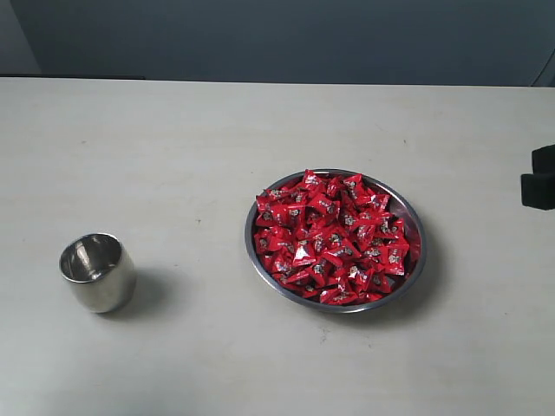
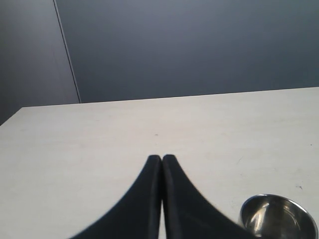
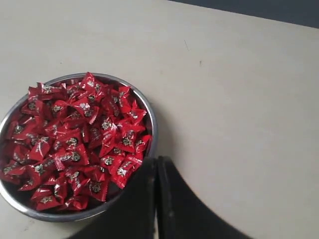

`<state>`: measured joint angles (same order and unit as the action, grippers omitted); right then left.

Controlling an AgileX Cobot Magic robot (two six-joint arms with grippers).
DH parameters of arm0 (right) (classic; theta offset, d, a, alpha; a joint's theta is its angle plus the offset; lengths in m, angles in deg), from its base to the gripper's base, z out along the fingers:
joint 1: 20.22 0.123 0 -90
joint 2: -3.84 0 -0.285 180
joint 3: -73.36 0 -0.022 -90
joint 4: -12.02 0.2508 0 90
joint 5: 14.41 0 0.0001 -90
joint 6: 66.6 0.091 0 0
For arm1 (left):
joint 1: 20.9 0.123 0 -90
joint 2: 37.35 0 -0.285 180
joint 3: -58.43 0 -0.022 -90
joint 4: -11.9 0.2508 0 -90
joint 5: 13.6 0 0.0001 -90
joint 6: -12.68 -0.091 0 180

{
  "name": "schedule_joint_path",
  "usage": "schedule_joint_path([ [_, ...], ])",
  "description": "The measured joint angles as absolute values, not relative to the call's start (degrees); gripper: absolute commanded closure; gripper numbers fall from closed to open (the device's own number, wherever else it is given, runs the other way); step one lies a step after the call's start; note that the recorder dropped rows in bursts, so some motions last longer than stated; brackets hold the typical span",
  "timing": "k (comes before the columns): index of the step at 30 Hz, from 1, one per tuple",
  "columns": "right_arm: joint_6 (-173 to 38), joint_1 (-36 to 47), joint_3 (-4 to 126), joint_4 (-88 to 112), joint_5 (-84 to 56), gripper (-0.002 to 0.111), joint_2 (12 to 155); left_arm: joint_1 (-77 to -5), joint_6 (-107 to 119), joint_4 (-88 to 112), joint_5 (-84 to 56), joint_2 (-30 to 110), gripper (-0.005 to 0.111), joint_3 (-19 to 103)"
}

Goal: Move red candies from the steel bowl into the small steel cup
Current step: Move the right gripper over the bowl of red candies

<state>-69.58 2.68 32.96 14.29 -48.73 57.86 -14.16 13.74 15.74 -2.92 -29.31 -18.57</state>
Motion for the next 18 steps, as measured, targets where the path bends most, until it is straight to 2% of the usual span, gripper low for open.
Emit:
schedule_joint_path([
  [18, -73.2, 5.3, 33.0, 20.7, -35.9, 0.109, 71.0, -14.2, 13.7, 15.7, -2.9, -29.3, 0.106, -18.6],
])
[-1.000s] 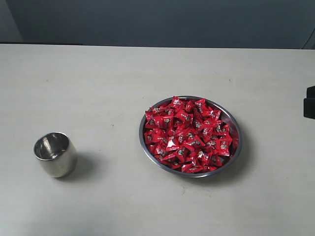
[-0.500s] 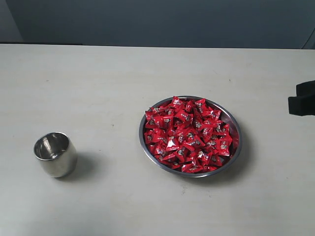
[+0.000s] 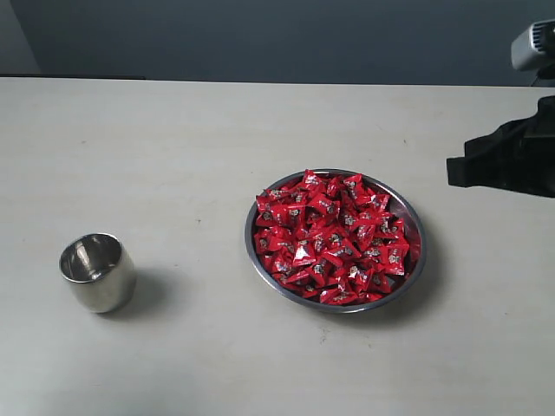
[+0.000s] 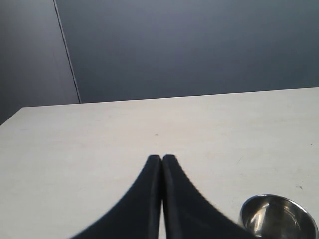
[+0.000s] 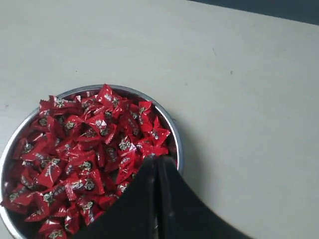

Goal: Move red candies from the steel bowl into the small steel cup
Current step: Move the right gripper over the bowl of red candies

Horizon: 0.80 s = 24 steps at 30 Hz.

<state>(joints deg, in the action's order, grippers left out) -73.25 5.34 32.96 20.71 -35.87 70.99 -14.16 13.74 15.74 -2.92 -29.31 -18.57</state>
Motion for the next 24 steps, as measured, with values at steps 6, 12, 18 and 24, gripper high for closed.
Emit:
schedule_joint_path([
  [6, -73.7, 5.3, 33.0, 21.2, -36.2, 0.109, 73.6, -14.2, 13.7, 15.7, -2.9, -29.3, 0.106, -18.6],
  [12, -76.6, 5.3, 33.0, 21.2, -36.1, 0.108, 75.7, -14.2, 13.7, 15.7, -2.9, -29.3, 0.106, -18.6],
  [18, -77.0, 5.3, 33.5, 21.4, -38.3, 0.074, 79.4, -14.2, 13.7, 15.7, -2.9, -29.3, 0.106, -18.6],
  [24, -77.1, 5.3, 35.0, 24.7, -37.7, 0.059, 82.3, -14.2, 13.7, 15.7, -2.9, -29.3, 0.106, -18.6],
])
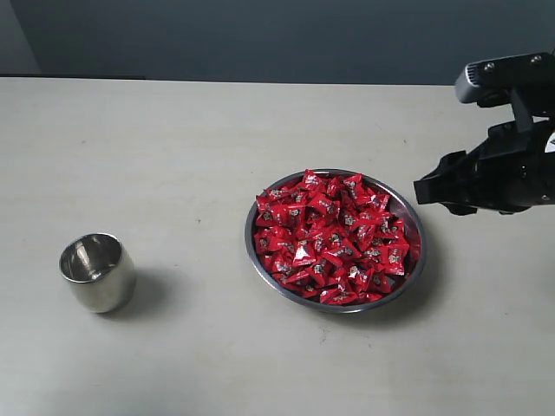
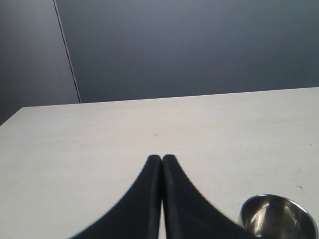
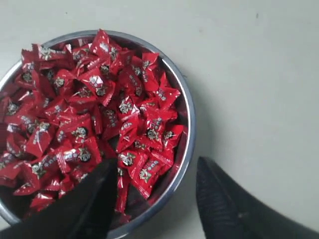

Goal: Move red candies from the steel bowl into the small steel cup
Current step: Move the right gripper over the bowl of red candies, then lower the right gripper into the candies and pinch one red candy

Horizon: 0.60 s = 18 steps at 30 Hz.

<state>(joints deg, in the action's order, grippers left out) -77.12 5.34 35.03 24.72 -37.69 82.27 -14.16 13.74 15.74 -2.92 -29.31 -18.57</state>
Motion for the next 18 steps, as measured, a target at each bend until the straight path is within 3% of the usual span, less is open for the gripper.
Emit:
schedule_joint_path([
  [10, -79.9, 5.9, 35.2, 34.5, -34.6, 0.06, 90.6, -14.2, 13.7, 15.7, -2.9, -29.3, 0.106, -18.6],
  [18, -84.5, 13.4, 42.7, 39.1, -36.3, 0.06, 102.4, -14.2, 13.7, 15.7, -2.9, -29.3, 0.106, -18.6],
])
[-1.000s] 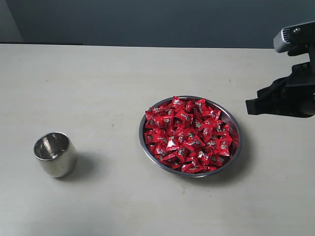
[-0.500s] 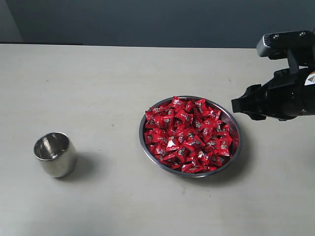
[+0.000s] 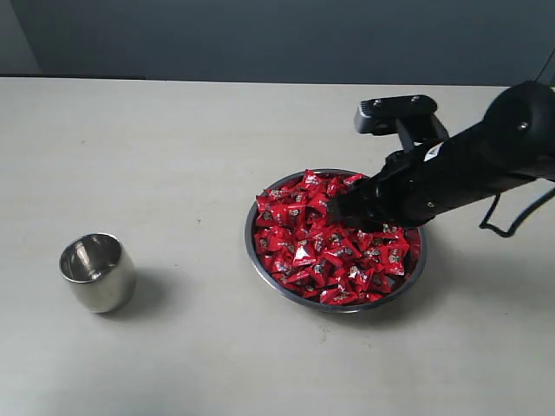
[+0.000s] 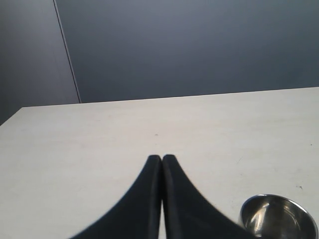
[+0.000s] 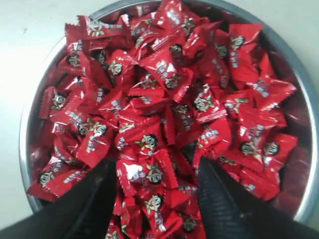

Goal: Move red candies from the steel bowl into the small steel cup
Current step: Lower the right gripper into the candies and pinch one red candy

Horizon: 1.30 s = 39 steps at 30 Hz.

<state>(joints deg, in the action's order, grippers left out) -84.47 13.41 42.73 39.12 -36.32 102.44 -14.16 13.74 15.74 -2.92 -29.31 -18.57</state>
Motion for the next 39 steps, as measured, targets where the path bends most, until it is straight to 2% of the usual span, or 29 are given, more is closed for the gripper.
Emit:
schedule_joint_path([
  [8, -86.4, 14.2, 47.9, 39.1, -41.2, 0.059, 112.4, -14.2, 13.7, 15.7, -2.9, -29.3, 0.106, -18.6],
  [39, -87.3, 15.3, 50.9, 38.7, -41.8, 0.059, 117.2, -14.2, 13.7, 15.7, -2.9, -29.3, 0.106, -18.6],
])
